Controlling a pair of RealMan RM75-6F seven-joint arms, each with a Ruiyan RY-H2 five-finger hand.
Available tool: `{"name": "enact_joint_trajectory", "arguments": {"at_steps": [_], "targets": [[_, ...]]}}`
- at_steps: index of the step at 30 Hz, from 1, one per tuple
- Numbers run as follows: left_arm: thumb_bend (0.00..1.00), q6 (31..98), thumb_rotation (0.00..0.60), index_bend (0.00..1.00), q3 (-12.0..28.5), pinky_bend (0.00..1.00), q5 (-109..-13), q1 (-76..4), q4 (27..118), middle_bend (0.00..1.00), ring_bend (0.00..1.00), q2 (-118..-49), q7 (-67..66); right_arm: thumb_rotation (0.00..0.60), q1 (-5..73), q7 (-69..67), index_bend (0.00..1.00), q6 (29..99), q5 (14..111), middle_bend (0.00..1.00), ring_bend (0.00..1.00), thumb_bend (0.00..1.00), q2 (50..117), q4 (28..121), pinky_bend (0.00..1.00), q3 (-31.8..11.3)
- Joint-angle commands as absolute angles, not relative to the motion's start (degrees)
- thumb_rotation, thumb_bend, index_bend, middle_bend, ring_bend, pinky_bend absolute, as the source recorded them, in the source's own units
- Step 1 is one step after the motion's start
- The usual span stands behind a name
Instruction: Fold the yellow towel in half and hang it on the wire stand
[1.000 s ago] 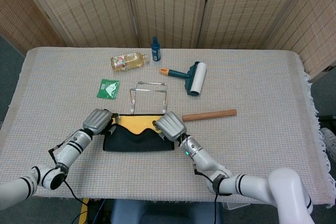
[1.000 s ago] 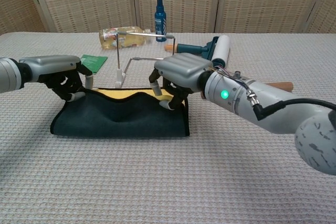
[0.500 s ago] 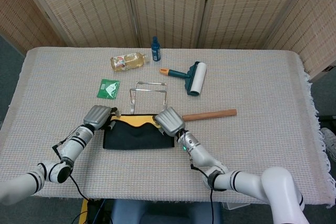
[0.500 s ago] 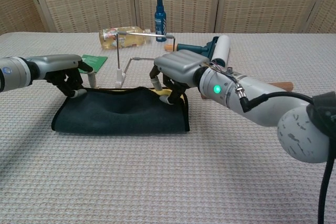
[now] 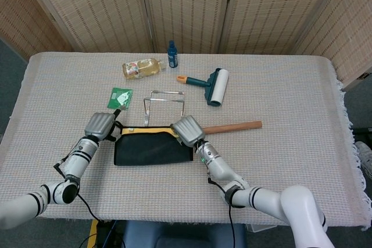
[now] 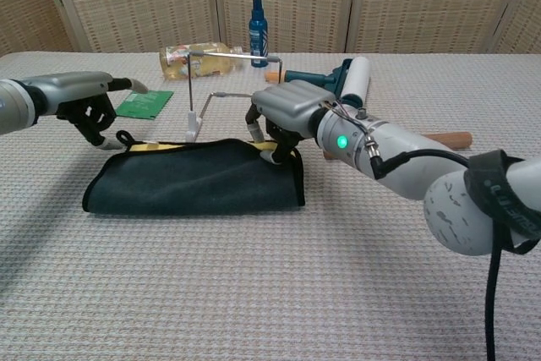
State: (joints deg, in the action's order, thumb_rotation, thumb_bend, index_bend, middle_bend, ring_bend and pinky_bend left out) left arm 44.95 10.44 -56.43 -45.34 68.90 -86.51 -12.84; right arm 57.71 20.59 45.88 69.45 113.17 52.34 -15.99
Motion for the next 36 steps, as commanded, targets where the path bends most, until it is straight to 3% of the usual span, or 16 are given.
{"name": "enact_joint_trajectory", "arguments": {"at_steps": [1, 8, 16, 20, 25, 27, 31, 36], "targets": [[0.28, 47.94, 0.6, 0.0, 10.89, 0.91, -55.59, -44.61, 69.62, 0.8, 0.72, -86.65, -14.27, 0.6, 58.11, 20.11, 0.63, 46.07, 69.36, 0.87, 0.95, 0.46, 113.82, 51.14, 1.0, -16.22], [0.28, 49.98, 0.6, 0.0, 10.91, 0.91, -55.87, -43.05, 72.09, 0.79, 0.72, -84.51, -13.97, 0.6, 58.97, 19.82, 0.61, 45.44, 68.68, 0.87, 0.95, 0.46, 114.88, 48.37, 1.0, -16.7], [0.28, 51.33, 0.6, 0.0, 10.22, 0.91, -57.17, -41.08, 74.74, 0.79, 0.72, -81.97, -12.66, 0.6, 58.55, 20.63, 0.22, 45.12, 67.49, 0.85, 0.95, 0.39, 114.35, 48.58, 1.0, -16.69], [0.28, 51.99, 0.6, 0.0, 10.12, 0.91, -57.71, -40.25, 75.74, 0.79, 0.72, -81.17, -11.81, 0.6, 58.15, 20.95, 0.14, 45.26, 66.99, 0.85, 0.95, 0.35, 113.3, 49.84, 1.0, -16.78], [0.28, 53.41, 0.6, 0.0, 9.83, 0.91, -59.18, -39.02, 77.26, 0.79, 0.72, -79.77, -10.78, 0.6, 56.46, 18.49, 0.14, 47.36, 70.2, 0.84, 0.95, 0.31, 109.45, 54.35, 1.0, -14.92], [0.28, 53.9, 0.6, 0.0, 9.68, 0.91, -59.79, -38.55, 77.9, 0.79, 0.72, -79.21, -10.36, 0.6, 55.7, 16.33, 0.19, 48.54, 72.81, 0.84, 0.95, 0.29, 107.58, 56.28, 1.0, -13.51], [0.28, 55.31, 0.6, 0.0, 9.21, 0.91, -61.67, -37.36, 79.43, 0.79, 0.72, -78.04, -9.19, 0.6, 54.64, 12.26, 0.42, 50.28, 79.61, 0.84, 0.95, 0.26, 103.61, 58.7, 1.0, -8.99], [0.28, 56.65, 0.6, 0.0, 8.47, 0.91, -63.69, -36.1, 80.96, 0.79, 0.72, -76.84, -8.34, 0.6, 54.2, 9.6, 0.47, 50.43, 83.55, 0.84, 0.95, 0.26, 101.83, 58.9, 1.0, -5.72]]}}
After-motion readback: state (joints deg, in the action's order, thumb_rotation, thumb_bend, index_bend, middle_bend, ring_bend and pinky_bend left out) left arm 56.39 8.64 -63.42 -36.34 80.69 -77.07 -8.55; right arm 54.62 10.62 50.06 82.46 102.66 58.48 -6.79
